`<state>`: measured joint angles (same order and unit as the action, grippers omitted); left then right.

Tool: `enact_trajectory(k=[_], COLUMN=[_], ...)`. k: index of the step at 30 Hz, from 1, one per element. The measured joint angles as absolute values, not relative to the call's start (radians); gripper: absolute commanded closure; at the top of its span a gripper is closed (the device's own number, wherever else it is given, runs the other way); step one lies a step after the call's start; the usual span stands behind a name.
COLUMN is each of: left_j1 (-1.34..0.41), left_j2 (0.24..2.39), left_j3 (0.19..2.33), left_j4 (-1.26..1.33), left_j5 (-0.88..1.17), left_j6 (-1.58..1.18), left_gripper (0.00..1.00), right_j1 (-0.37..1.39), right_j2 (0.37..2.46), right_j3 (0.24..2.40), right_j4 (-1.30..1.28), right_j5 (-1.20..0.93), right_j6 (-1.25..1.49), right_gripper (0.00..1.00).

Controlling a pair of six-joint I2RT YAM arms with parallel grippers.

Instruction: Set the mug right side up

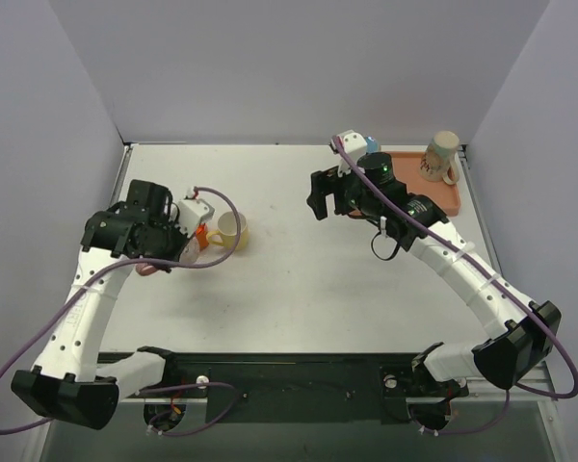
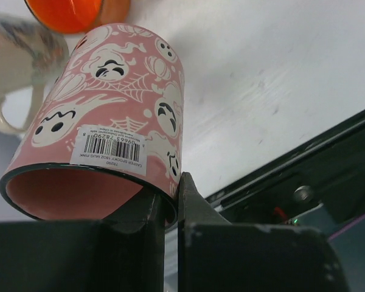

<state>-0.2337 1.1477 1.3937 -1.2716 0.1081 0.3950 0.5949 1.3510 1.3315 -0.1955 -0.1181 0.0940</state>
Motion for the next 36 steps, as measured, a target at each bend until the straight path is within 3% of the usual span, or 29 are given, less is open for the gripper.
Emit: enact_trajectory(k=[7, 12, 20, 22, 26, 27, 28, 36], left_j1=[-0.081, 0.039, 0.065, 0.074, 0.082, 0.085, 0.090, 0.141], left_j2=[1.278, 1.399, 1.551, 1.558, 1.568, 1.572, 1.576, 1.537], left_j3=[1.159, 1.157, 1.181, 1.183, 1.189, 1.189, 1.188, 1.251], left_j4=[-1.359, -1.340, -1.295, -1.284, -1.279, -1.278, -1.271, -1.275], left_j5=[-0.068, -0.124, -0.118, -0.120, -0.115, -0.115, -0.113, -0.043], left_j6=[0.581, 0.639, 0.667, 0.668, 0.670, 0.675, 0.677, 0.721], left_gripper=[1.00, 1.00, 1.00, 0.91, 0.55, 0.41, 0.36, 0.31], right_j1=[0.554, 0.535, 0.479, 0.455, 0.397, 0.381, 0.356, 0.128], right_j2=[1.350, 1.321, 1.266, 1.266, 1.269, 1.272, 1.282, 1.546], right_j3=[1.331, 1.293, 1.220, 1.203, 1.172, 1.169, 1.169, 1.304], right_j4=[-0.199, -0.191, -0.184, -0.181, -0.182, -0.183, -0.183, -0.178], right_j5=[-0.108, -0.104, -0.103, -0.103, -0.105, -0.105, -0.112, -0.189], right_j6=[0.069, 0.054, 0.048, 0.045, 0.022, 0.014, 0.000, -0.123], right_gripper=[0.17, 0.17, 0.17, 0.16, 0.17, 0.17, 0.18, 0.24])
